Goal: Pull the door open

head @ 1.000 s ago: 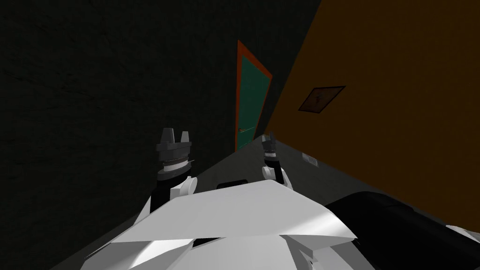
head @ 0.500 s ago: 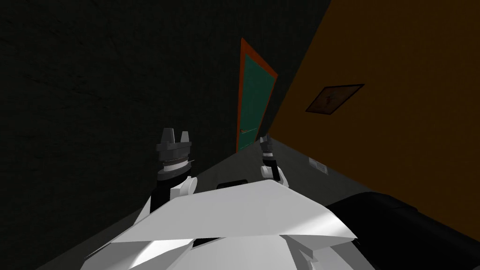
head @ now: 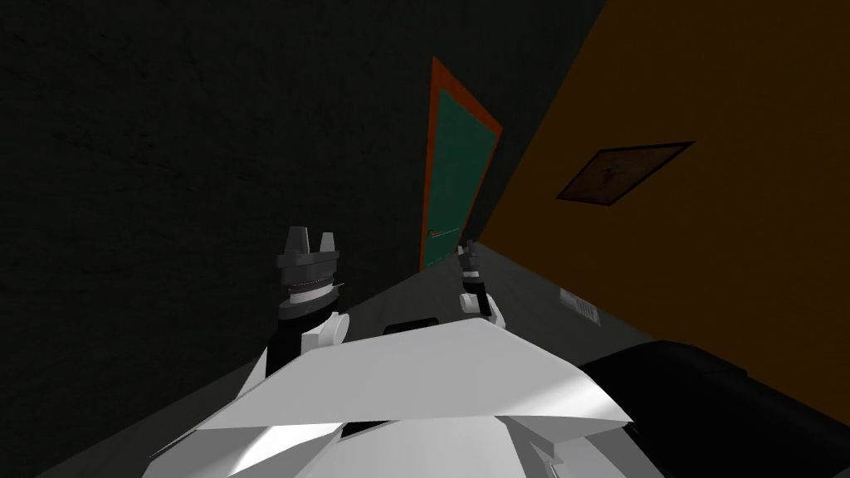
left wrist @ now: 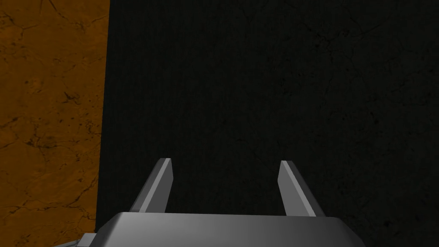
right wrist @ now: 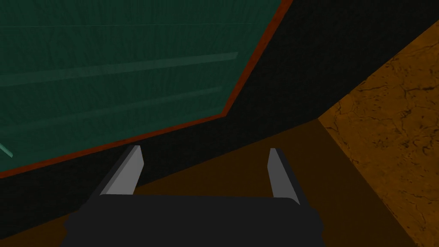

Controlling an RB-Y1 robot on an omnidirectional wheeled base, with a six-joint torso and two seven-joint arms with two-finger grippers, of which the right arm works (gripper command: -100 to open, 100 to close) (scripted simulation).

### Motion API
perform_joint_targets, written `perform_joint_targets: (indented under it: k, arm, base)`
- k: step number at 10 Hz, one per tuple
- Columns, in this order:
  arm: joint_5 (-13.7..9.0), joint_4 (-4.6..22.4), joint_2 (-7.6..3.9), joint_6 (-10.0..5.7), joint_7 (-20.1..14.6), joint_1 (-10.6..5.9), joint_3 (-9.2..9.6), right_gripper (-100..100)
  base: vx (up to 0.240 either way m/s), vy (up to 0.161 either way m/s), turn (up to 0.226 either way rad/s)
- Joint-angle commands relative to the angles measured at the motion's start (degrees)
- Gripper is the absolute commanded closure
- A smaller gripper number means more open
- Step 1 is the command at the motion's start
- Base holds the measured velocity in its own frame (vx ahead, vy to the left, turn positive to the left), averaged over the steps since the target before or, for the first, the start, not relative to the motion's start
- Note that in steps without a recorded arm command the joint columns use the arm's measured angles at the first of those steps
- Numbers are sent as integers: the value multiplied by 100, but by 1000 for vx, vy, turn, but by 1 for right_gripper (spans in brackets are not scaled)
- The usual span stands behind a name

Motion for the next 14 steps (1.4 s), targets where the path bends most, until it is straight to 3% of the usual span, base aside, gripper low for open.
perform_joint_targets:
  k: [1,5,7,10,13,14]
  arm:
    - [-38,286,-43,-113,-7,-91,-21,-100]
    - [-81,767,-85,-204,-2,-240,-37,-100]
    - [-126,1153,-129,-296,2,-392,-53,-100]
    - [-150,1425,-151,-345,5,-472,-62,-100]
    - [-221,2023,-217,-493,13,-714,-88,-100]
    - [-221,2114,-217,-493,13,-714,-88,-100]
  base:
    - [65,-69,172]
    - [47,-54,99]
    - [58,-84,148]
    - [39,-65,72]
    - [49,-81,164]
    - [44,-91,68]
